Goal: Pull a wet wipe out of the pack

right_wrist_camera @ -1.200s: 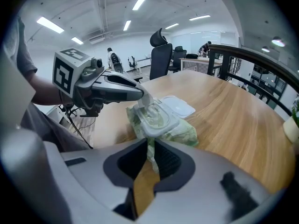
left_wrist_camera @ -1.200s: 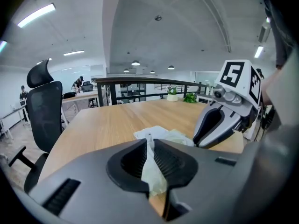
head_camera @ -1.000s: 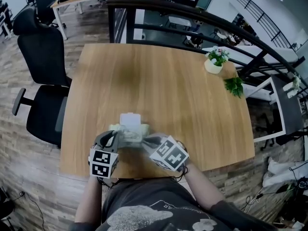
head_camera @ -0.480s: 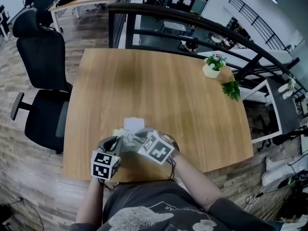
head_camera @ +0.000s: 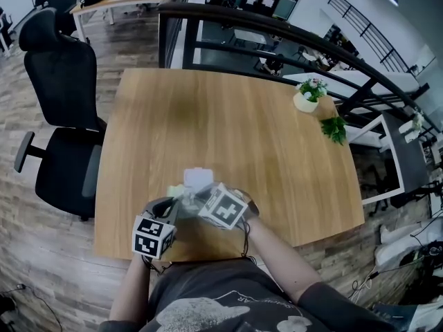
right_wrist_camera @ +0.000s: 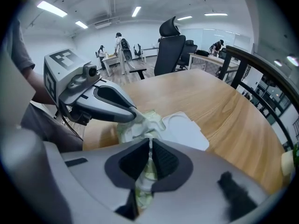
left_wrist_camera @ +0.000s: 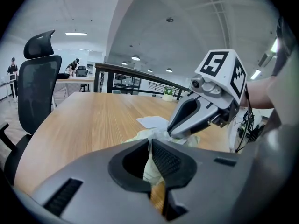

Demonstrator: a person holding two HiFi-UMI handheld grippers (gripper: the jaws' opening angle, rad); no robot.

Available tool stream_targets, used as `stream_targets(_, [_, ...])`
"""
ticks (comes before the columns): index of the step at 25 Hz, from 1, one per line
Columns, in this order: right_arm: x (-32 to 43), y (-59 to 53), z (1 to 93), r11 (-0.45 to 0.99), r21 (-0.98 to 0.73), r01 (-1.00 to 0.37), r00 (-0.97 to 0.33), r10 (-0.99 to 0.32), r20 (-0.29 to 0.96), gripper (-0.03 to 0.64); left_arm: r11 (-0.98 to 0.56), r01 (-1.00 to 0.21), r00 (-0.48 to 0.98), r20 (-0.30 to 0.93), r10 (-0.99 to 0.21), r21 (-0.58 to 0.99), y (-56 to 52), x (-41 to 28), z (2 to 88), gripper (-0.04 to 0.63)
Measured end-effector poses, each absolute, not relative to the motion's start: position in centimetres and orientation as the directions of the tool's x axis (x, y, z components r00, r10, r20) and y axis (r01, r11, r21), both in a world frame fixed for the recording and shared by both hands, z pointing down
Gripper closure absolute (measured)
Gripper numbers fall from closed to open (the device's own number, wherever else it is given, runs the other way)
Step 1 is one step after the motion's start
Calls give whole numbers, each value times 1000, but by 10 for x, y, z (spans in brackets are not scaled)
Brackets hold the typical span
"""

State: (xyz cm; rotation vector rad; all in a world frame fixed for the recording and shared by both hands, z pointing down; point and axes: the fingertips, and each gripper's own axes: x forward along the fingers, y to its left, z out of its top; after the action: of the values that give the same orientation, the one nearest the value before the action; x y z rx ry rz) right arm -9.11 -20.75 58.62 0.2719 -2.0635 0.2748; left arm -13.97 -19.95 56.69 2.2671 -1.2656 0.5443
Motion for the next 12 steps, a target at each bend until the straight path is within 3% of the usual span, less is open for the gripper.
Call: stream_targets(12, [-75,-209,570,960,12,-281,-468,-147,871,594,-448,-869,482,554,-678,208,-200,-140,563,572])
